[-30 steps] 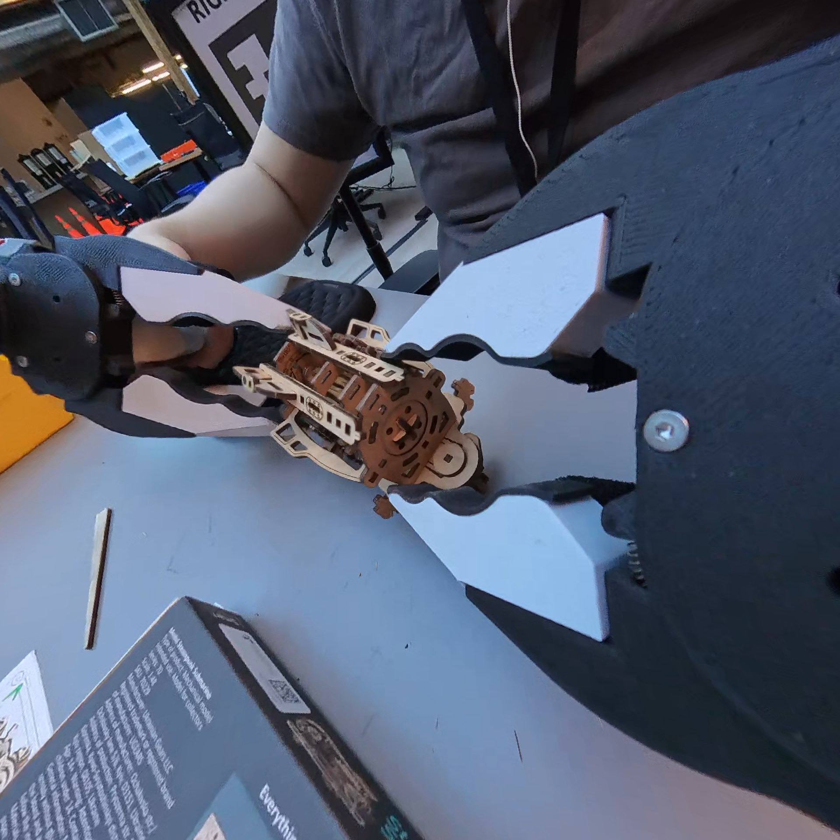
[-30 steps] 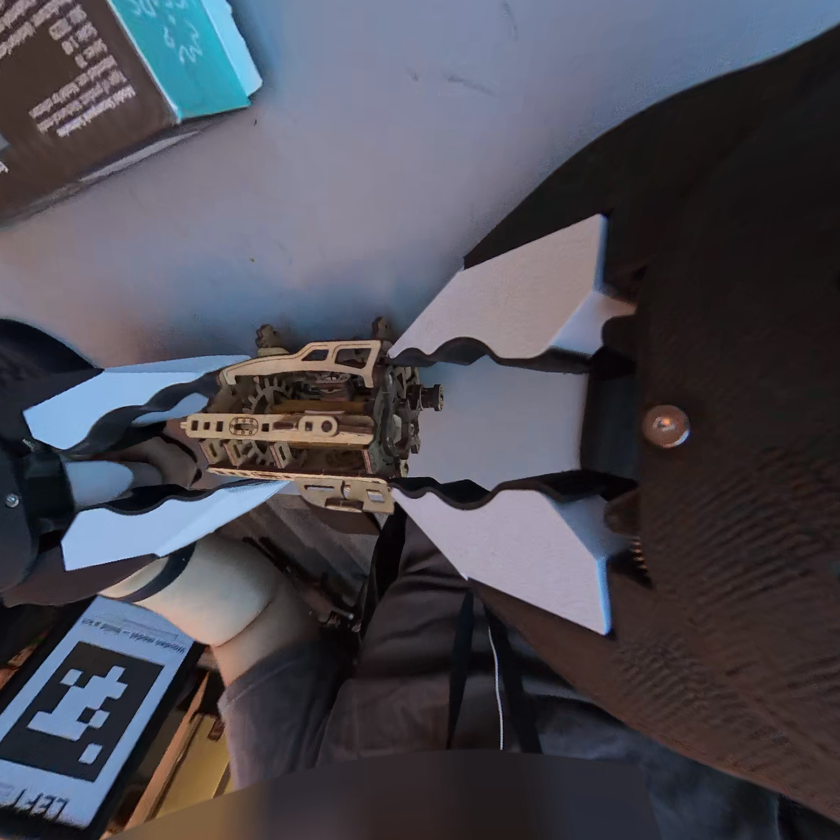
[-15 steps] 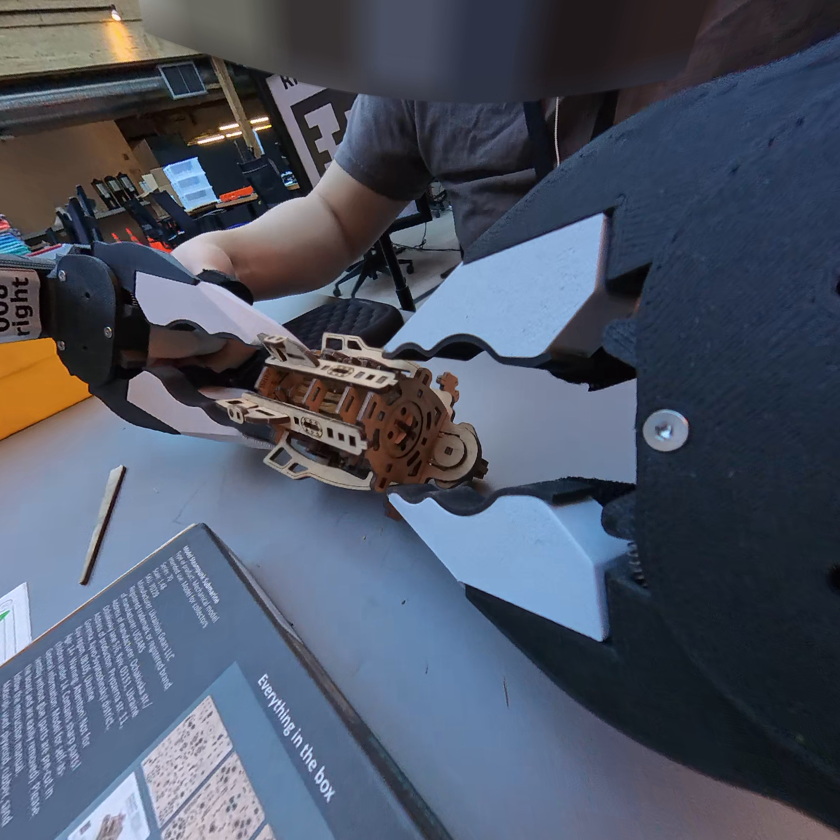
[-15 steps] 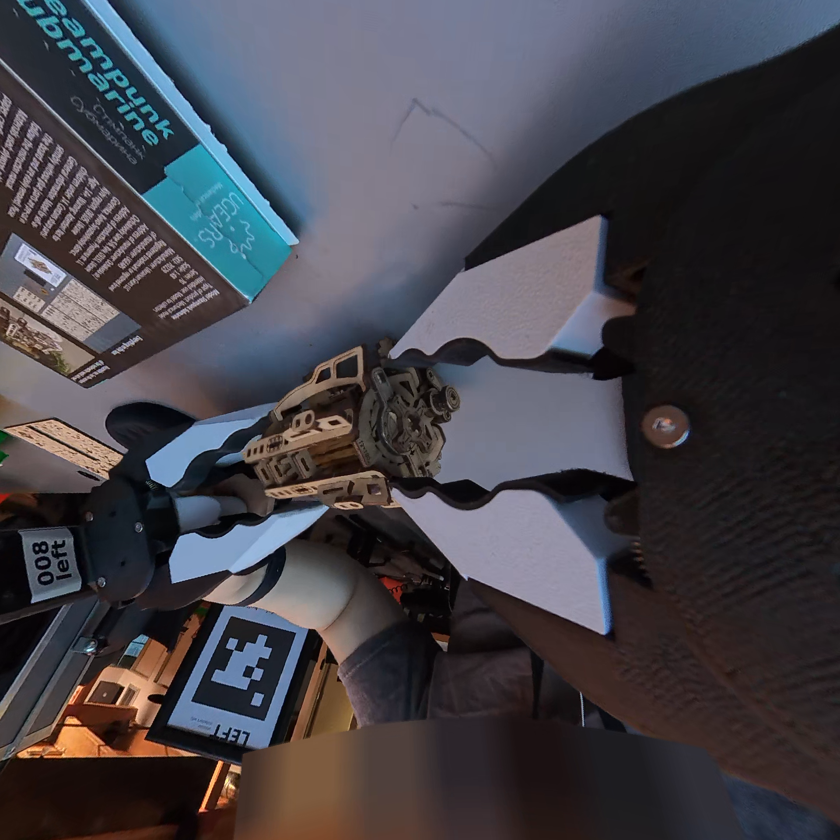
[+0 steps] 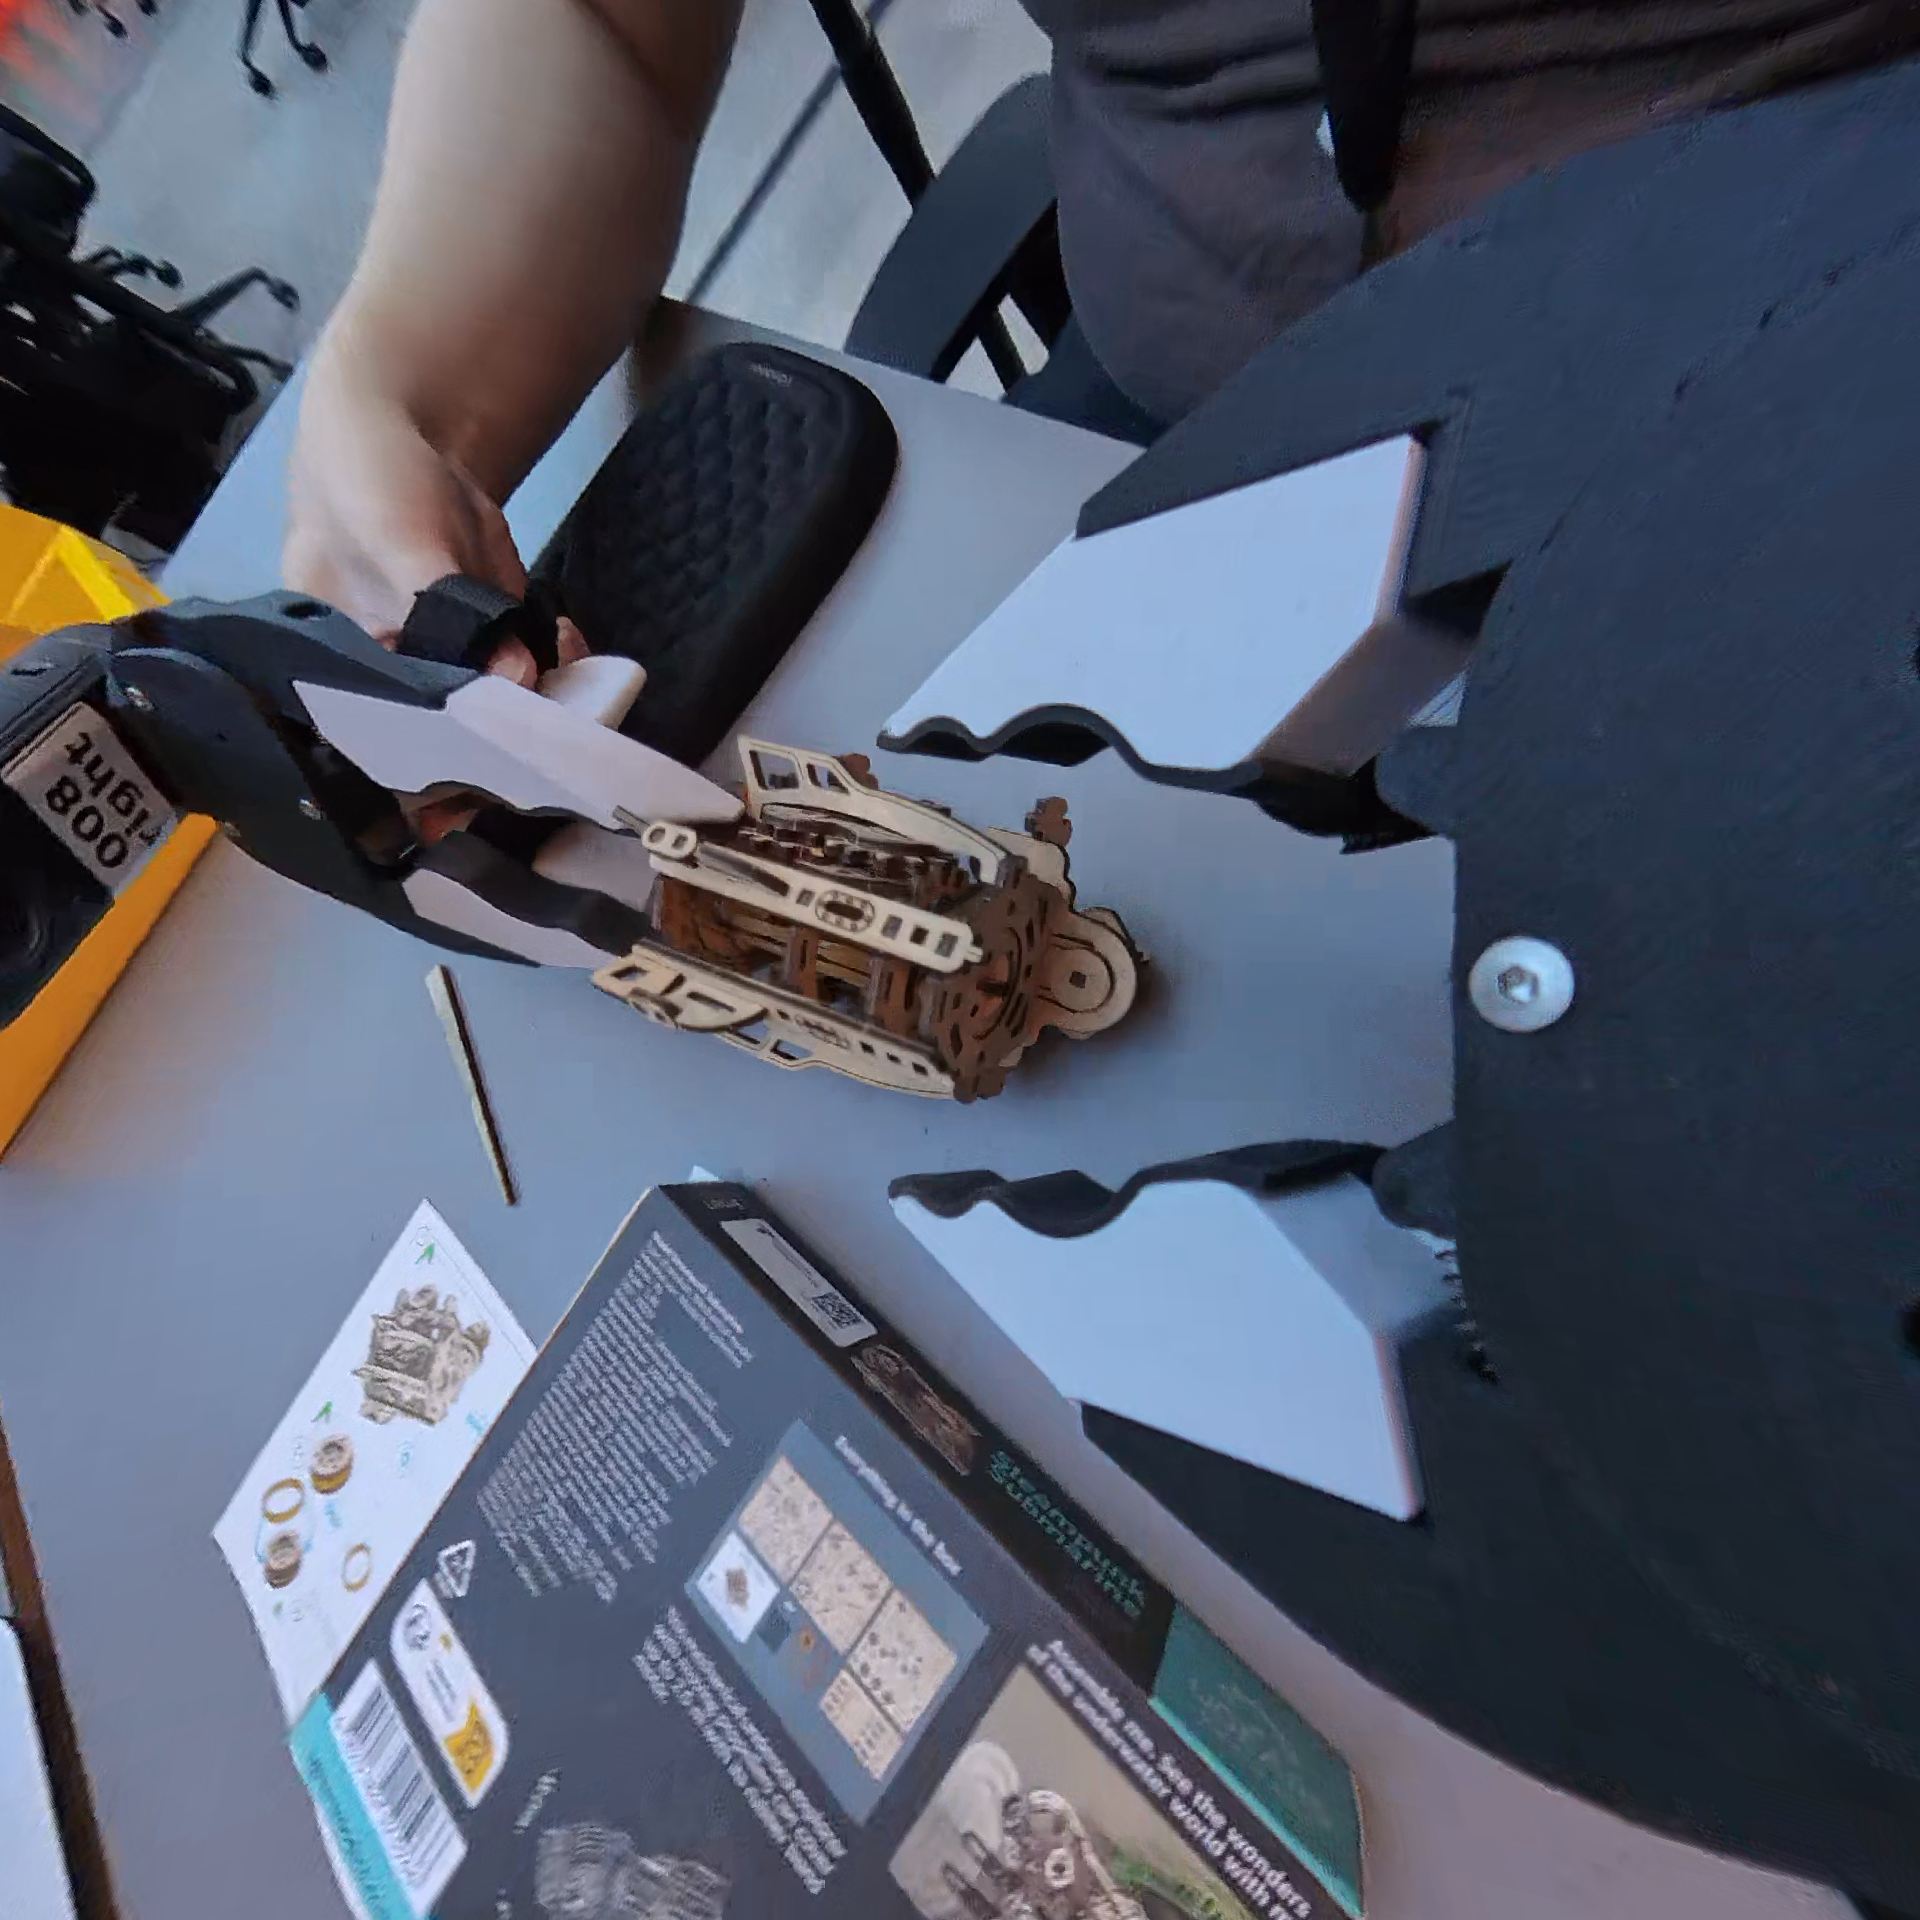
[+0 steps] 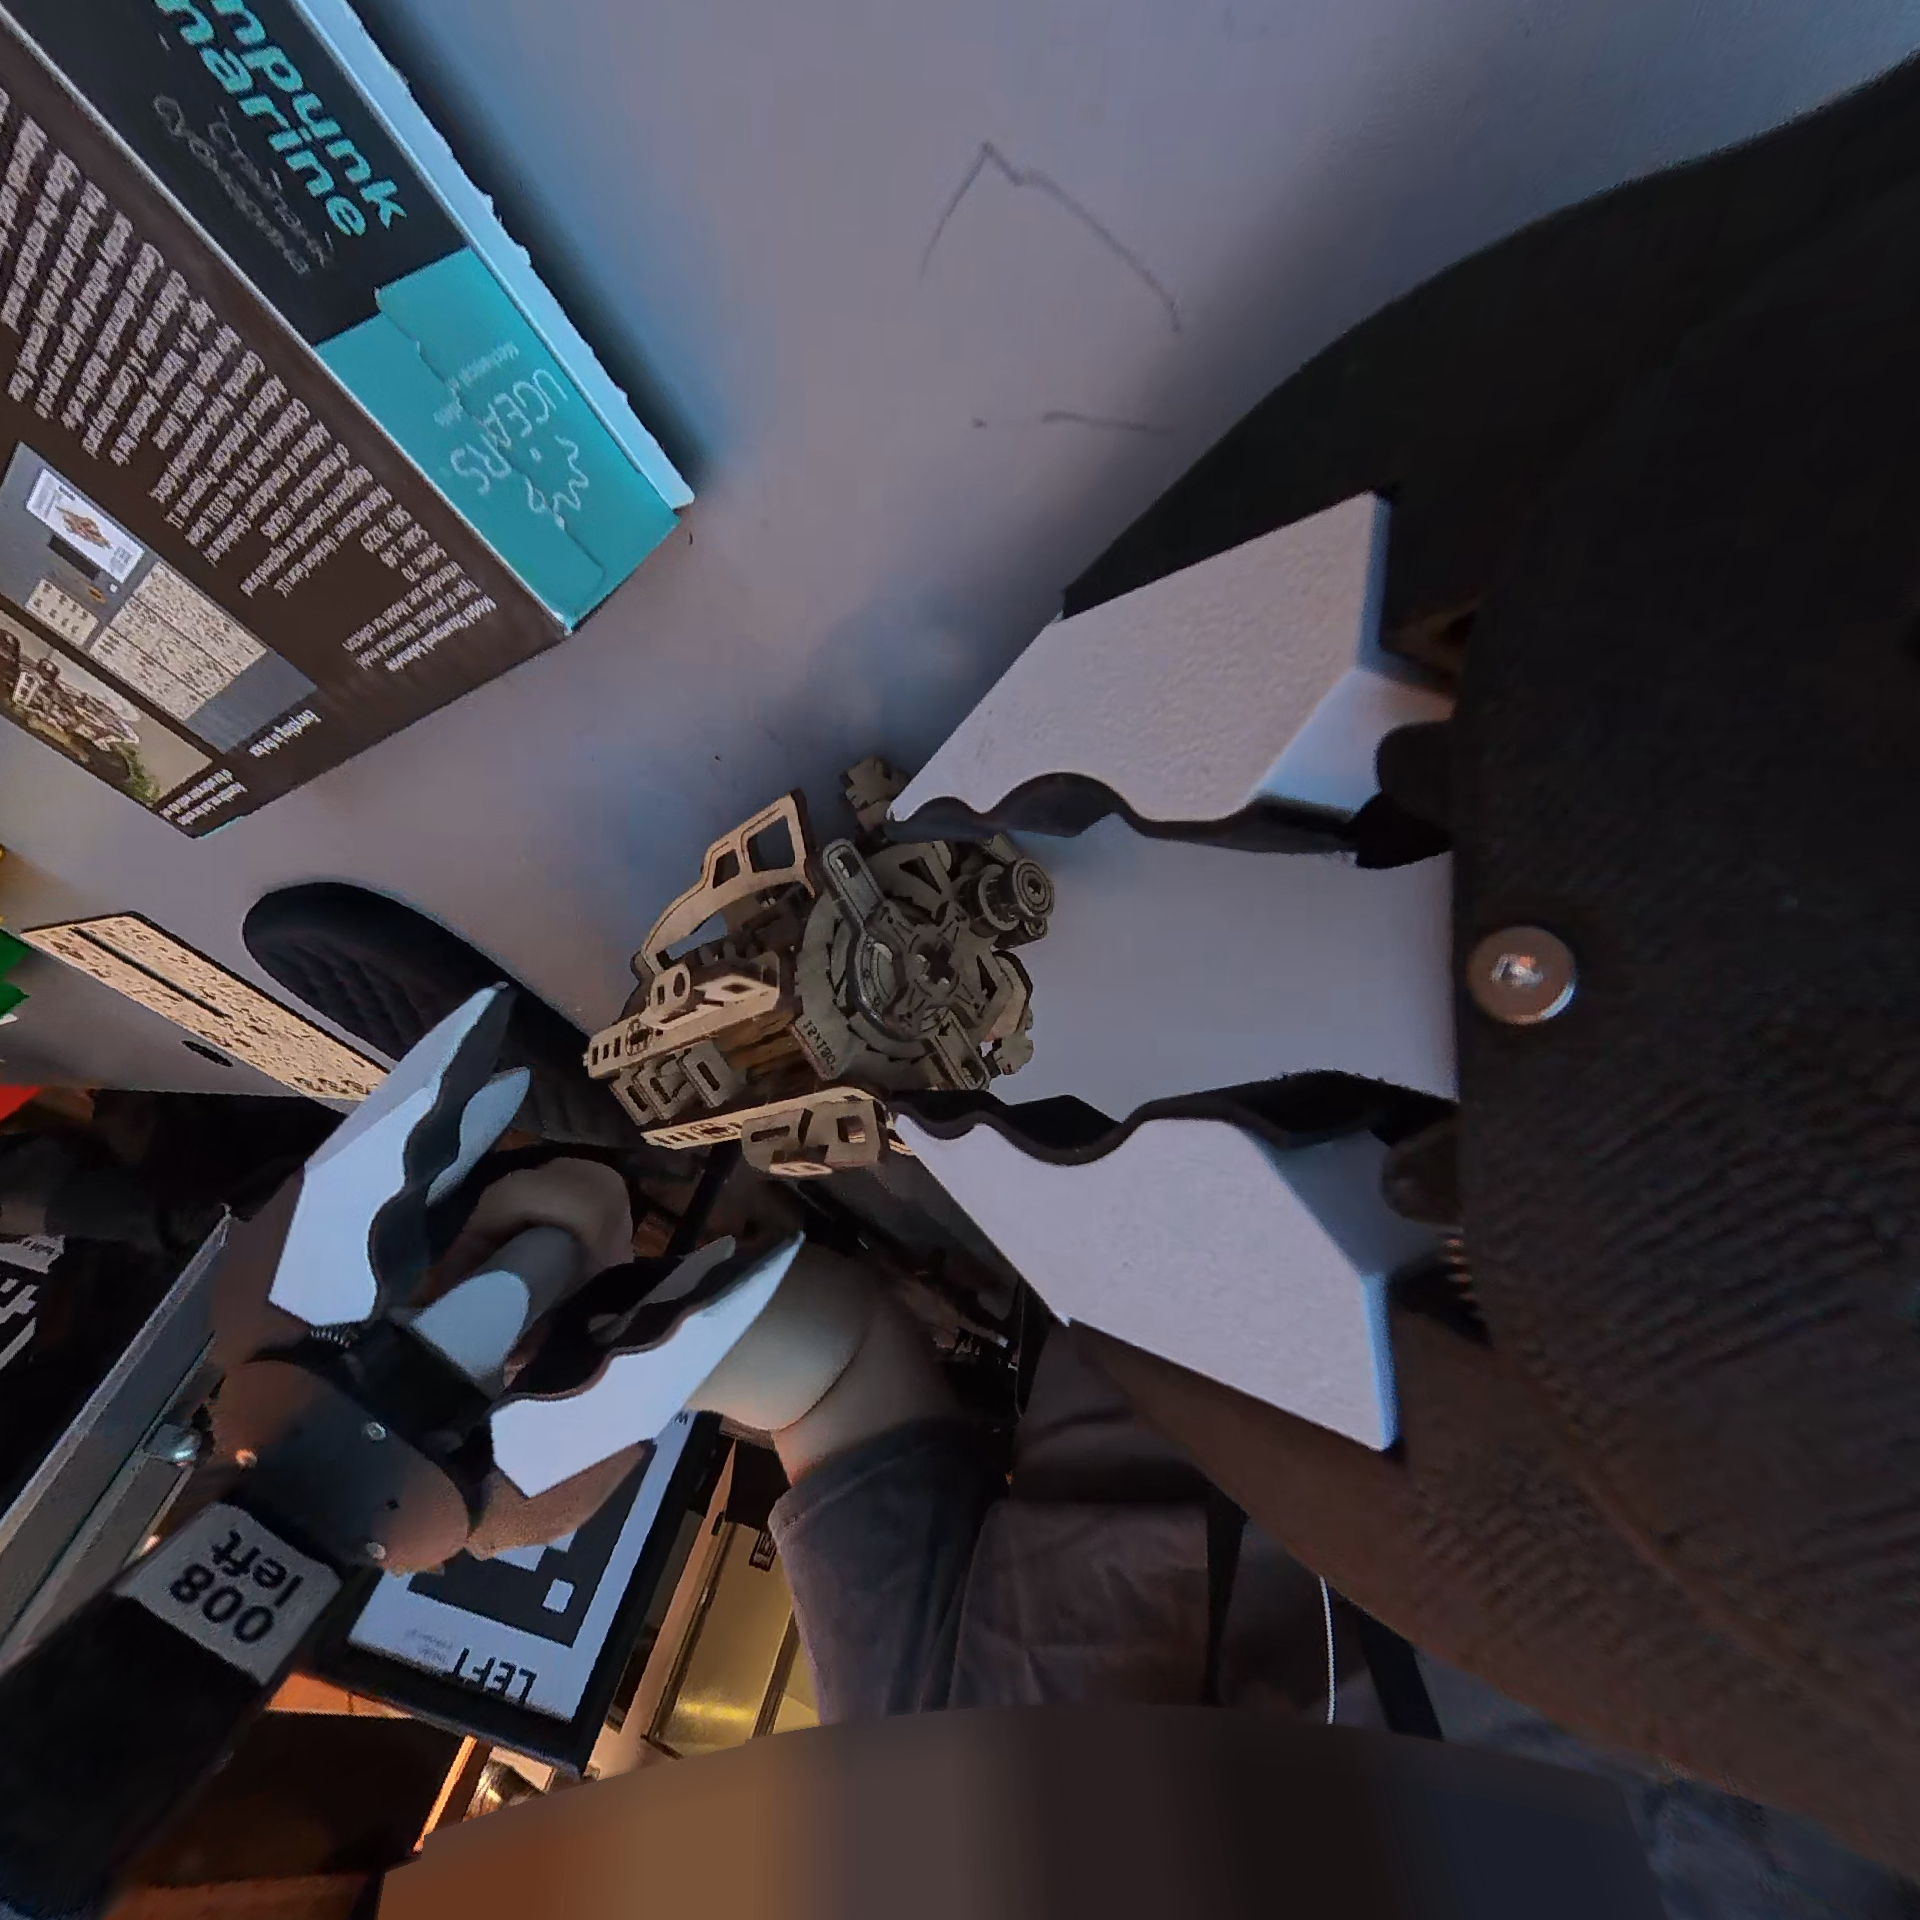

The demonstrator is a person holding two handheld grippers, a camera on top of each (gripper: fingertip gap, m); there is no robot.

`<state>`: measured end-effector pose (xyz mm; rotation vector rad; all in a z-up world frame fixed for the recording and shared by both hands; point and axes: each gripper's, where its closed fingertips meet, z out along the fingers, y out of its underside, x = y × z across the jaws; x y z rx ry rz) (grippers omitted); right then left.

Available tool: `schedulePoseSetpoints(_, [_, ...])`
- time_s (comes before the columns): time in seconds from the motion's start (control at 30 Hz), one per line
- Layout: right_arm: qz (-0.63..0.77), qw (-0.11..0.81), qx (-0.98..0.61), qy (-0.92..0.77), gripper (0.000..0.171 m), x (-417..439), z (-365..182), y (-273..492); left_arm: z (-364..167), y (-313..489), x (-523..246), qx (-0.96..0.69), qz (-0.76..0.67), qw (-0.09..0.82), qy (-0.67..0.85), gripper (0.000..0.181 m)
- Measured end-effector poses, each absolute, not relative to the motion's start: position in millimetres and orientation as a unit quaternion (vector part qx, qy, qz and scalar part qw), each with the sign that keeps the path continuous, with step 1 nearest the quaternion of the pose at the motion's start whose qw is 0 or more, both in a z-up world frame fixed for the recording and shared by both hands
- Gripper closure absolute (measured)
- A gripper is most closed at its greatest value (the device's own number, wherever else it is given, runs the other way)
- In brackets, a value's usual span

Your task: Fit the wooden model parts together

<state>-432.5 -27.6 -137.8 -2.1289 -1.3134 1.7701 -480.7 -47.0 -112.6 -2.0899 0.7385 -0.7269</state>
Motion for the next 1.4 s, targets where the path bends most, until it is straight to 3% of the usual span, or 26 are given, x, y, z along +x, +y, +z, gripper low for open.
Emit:
schedulePoseSetpoints(0.2, [0.568,0.072,-0.687,-0.448,0.124,-433.7,-136.2,-25.3,-117.6,-40.5,-458.8,-0.802,-0.188,0.421,0.379,0.111])
schedulePoseSetpoints(0.33, [0.566,0.088,-0.682,-0.455,0.124,-436.1,-134.6,-21.6,-128.9,-37.8,-450.0,-0.804,-0.166,0.4,0.407,0.107])
schedulePoseSetpoints(0.53, [0.58,0.125,-0.645,-0.482,0.119,-433.4,-123.7,-19.6,-139.9,-31.3,-447.5,-0.799,-0.146,0.395,0.43,0.117])
schedulePoseSetpoints(0.77, [0.547,0.316,-0.469,-0.617,0.105,-416.3,-94.7,-24.7,-138.7,-36.0,-449.1,-0.772,-0.178,0.397,0.462,0.118])
schedulePoseSetpoints(0.97, [0.455,0.402,-0.406,-0.683,0.111,-425.9,-107.1,-28.8,-138.0,-40.8,-450.4,-0.752,-0.194,0.404,0.484,0.119])
schedulePoseSetpoints(1.4, [0.479,0.352,-0.479,-0.646,0.124,-430.1,-105.5,-29.0,-137.6,-46.5,-446.3,-0.726,-0.157,0.422,0.52,0.119])
